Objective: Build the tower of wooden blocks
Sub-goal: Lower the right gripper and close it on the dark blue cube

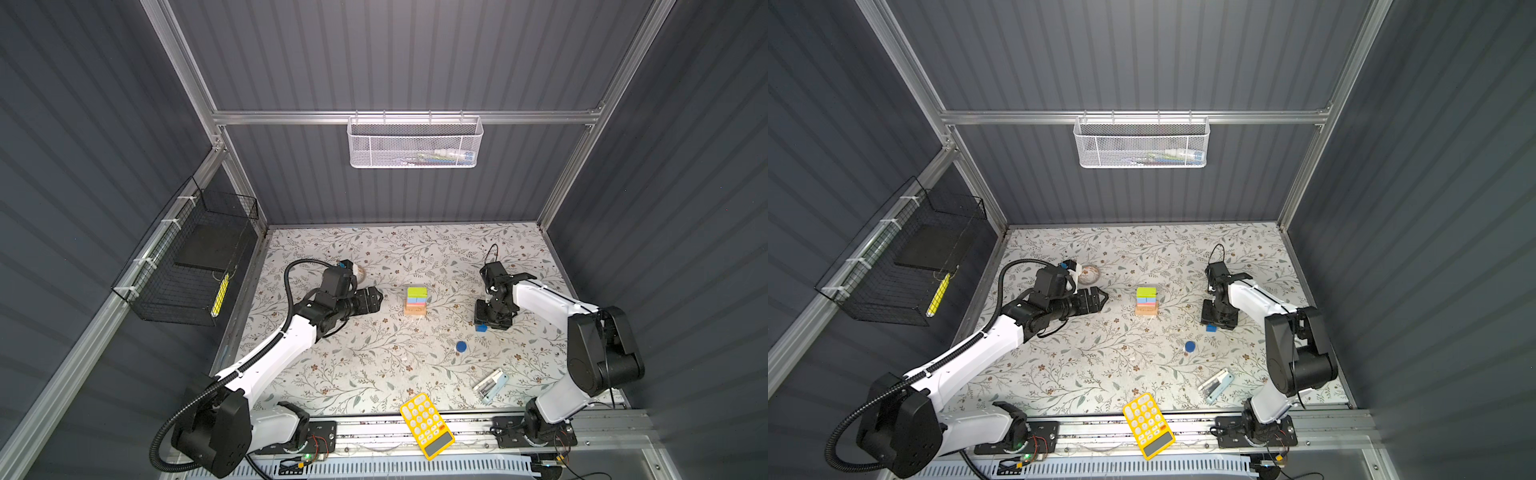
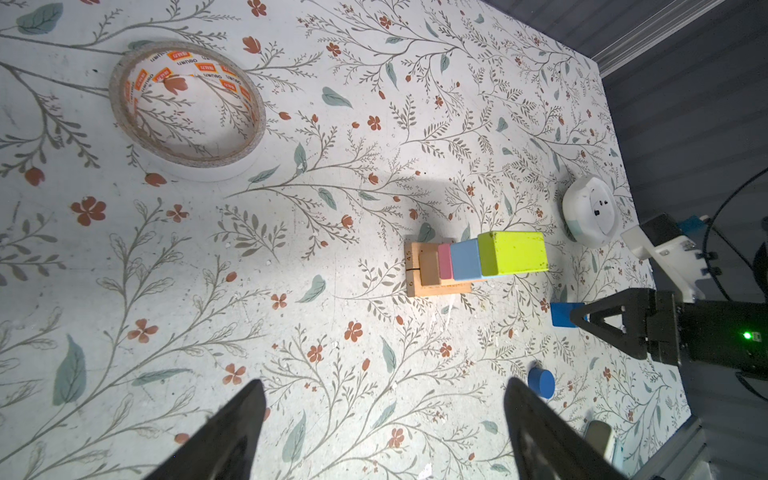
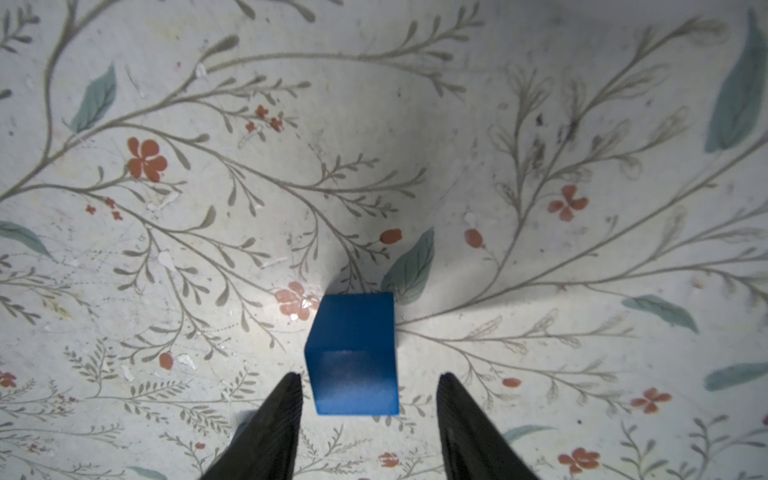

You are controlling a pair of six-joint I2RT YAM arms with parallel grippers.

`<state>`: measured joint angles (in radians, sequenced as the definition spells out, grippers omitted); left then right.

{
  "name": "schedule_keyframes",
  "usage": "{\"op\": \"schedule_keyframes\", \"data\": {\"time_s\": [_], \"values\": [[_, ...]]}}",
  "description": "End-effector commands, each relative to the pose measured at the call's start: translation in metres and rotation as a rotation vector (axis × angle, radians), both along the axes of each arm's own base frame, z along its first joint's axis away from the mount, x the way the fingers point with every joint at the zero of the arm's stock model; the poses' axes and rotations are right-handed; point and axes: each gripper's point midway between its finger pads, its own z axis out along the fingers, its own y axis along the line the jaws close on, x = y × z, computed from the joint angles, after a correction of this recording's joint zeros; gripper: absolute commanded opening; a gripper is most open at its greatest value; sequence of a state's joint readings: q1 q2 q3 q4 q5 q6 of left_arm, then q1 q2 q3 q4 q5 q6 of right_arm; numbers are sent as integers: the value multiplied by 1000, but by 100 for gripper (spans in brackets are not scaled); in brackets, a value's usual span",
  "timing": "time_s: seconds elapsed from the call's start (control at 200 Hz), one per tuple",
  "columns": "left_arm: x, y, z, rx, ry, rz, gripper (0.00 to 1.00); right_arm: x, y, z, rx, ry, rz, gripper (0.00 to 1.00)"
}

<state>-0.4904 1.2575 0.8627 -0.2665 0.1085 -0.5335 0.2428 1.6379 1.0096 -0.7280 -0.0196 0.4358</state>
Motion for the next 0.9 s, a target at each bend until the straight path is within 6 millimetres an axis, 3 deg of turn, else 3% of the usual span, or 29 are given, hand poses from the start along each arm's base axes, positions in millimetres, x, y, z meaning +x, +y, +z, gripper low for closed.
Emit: {"op": "schedule_keyframes", "data": {"time_s": [0.0, 0.895], "values": [[0, -1, -2, -4, 8, -10, 90, 6, 2, 1, 11, -7, 7, 52], [2, -2, -2, 0, 11, -21, 90, 5, 6, -8, 24, 23, 13, 34]]}}
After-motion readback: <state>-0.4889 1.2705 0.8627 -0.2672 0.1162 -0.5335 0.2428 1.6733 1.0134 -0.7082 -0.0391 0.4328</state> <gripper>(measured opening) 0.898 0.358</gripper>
